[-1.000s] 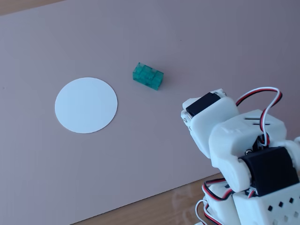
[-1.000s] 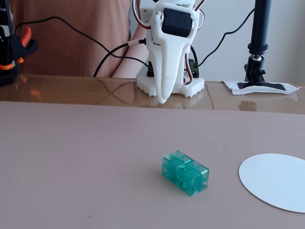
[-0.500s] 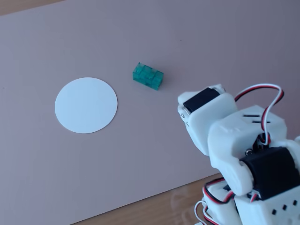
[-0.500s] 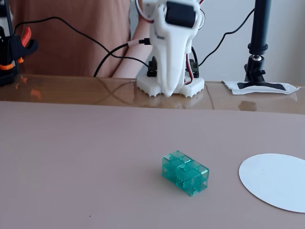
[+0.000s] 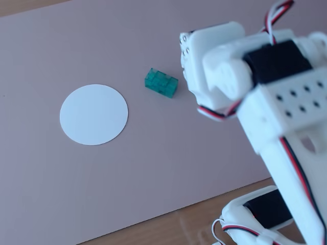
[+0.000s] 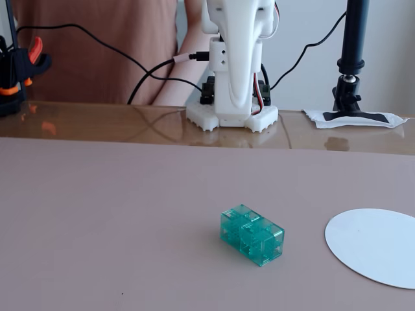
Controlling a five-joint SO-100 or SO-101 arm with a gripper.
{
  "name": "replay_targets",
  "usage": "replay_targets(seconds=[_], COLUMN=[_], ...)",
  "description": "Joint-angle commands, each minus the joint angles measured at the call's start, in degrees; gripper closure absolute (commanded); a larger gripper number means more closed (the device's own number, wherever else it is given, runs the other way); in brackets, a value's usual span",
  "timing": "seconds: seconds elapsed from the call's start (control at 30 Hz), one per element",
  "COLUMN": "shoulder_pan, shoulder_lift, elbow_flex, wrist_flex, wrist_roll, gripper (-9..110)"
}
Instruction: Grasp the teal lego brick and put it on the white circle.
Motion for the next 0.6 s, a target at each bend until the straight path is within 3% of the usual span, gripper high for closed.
replay_targets(seconds=[0.0, 0.17, 0.33, 0.57], shoulder_pan=[-0.9, -1.3, 1.7, -2.9], shoulder_lift=[-9.6, -21.4, -30.9, -36.1], elbow_flex=[-5.9, -10.6, -13.9, -14.3], wrist_flex=[-0.8, -0.9, -2.5, -6.6], wrist_roll=[4.3, 7.6, 17.6, 24.7], gripper=[102, 101, 79, 67])
